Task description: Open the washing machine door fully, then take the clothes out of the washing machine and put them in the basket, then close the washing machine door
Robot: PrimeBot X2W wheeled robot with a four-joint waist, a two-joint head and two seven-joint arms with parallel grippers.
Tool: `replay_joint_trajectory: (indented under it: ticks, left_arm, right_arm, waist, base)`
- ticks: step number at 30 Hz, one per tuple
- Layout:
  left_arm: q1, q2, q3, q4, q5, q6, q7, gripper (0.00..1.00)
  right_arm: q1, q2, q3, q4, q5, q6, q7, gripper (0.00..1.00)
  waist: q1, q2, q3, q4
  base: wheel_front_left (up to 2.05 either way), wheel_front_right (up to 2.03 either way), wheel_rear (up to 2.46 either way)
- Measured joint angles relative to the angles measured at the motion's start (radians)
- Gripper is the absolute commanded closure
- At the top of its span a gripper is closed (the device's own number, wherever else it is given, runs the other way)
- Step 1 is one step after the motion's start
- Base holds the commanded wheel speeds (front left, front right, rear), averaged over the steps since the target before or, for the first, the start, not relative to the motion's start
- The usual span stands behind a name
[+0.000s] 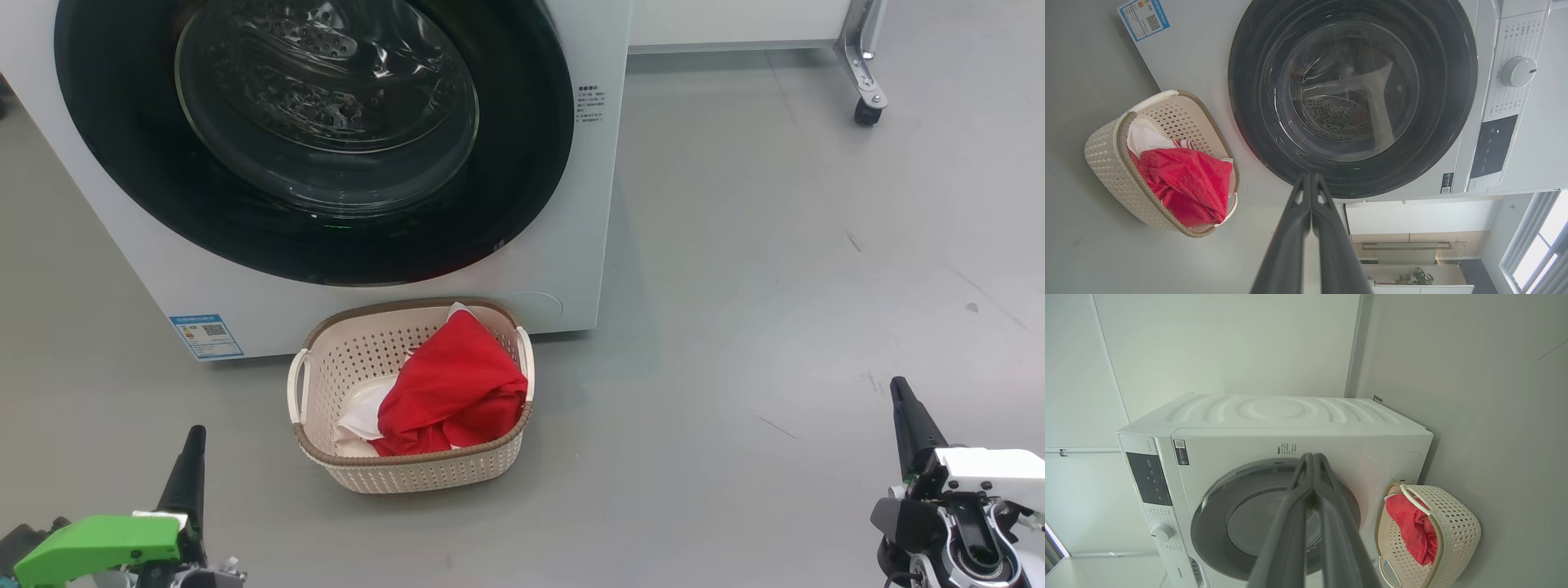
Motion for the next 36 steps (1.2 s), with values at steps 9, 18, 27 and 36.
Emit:
replay_joint_trajectory:
  ticks: [9,18,27,36]
  left_arm:
    - [-0.002,-0.001,0.001,0.001,0.0,0.0,0.003,1.0]
    - [-0.002,-0.002,0.002,0.002,0.0,0.0,0.003,1.0]
    - [-0.002,-0.002,0.003,0.002,0.0,0.0,0.003,1.0]
    - [-0.003,-0.002,0.005,0.002,0.0,0.0,0.004,1.0]
  right_arm:
    - [0.0,0.001,-0.001,0.0,0.0,0.0,0.0,1.0]
    - [0.0,0.001,-0.002,0.0,0.0,0.0,0.0,1.0]
    - [0.0,0.002,-0.004,0.0,0.0,0.0,0.0,1.0]
    - [0.0,0.003,-0.005,0.0,0.0,0.0,0.0,1.0]
  waist:
    - [0.0,0.0,0.0,0.0]
    - [0.0,0.0,0.0,0.0]
    - [0.0,0.0,0.0,0.0]
    - [0.0,0.0,0.0,0.0]
  base:
    - [0.0,0.0,0.0]
    - [0.0,0.0,0.0]
    - [0.0,0.0,0.0]
    - [0.0,0.0,0.0]
